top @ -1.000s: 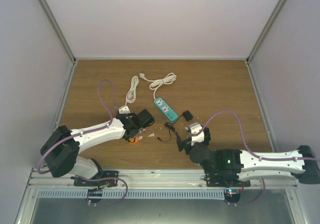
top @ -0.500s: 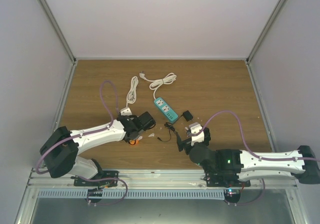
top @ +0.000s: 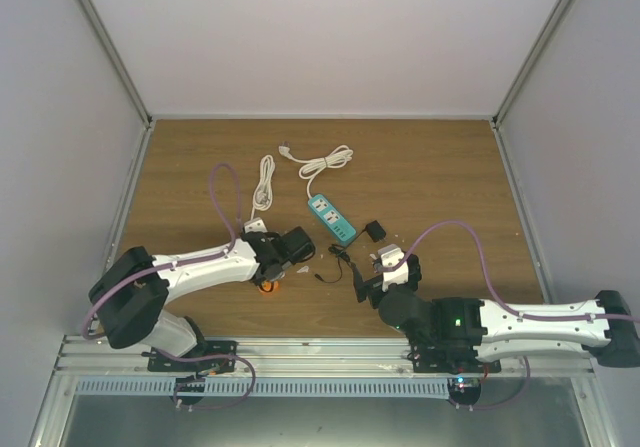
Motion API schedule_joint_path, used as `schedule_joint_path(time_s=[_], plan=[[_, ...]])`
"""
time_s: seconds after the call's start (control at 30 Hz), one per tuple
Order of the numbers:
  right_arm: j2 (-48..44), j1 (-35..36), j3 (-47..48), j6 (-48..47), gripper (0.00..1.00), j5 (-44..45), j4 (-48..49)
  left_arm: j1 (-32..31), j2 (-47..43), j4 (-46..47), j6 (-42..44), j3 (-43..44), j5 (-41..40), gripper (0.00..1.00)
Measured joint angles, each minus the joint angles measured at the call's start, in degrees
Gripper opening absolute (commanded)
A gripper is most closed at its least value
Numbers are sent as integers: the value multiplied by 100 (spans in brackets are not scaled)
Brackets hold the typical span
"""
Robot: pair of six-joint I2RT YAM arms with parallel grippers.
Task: Insert the plug
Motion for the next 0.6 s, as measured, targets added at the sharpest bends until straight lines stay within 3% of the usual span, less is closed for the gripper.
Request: schedule_joint_path(time_s=[0.6], plan=[[7, 0, 0, 2, 100, 2, -20, 238, 396, 57, 289, 208, -188, 2]])
